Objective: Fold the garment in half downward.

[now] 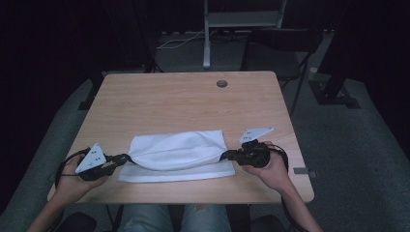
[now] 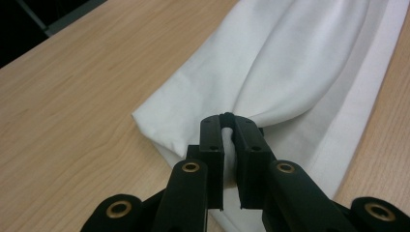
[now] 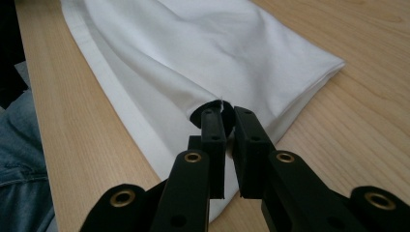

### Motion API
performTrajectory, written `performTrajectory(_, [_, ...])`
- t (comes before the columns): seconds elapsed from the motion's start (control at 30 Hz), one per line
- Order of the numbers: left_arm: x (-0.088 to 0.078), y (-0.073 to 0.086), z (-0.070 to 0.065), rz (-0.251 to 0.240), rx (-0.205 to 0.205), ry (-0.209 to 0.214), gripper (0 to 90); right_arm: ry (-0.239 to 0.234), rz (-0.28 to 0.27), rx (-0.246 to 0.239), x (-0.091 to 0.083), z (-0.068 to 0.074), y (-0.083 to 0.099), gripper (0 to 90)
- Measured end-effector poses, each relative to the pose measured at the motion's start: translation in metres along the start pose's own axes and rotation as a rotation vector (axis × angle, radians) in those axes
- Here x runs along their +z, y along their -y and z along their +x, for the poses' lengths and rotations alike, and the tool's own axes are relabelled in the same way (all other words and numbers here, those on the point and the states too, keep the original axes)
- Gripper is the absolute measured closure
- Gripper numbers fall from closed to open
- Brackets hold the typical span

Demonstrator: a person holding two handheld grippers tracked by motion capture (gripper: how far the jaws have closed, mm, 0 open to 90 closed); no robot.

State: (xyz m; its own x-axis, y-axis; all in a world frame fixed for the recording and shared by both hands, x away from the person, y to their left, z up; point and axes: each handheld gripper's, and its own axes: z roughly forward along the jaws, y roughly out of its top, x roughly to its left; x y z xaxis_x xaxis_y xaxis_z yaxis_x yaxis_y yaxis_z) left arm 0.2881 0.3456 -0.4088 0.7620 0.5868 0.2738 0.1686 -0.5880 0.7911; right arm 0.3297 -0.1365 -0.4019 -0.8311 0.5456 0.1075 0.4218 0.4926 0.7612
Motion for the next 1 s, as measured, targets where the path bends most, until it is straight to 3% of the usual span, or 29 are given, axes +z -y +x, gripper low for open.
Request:
performTrajectory(0.6, [0.010, 0.017, -0.007, 0.069, -0.008, 0.029, 83.7, -0.013, 0.060, -0.007, 0.013, 0.002, 0.014, 84.0])
performTrajectory(1.0, [0.011, 0.020, -0.009, 0.083, -0.012, 0.042, 83.4, -0.014, 0.087, -0.004, 0.018, 0.003, 0.019, 83.6])
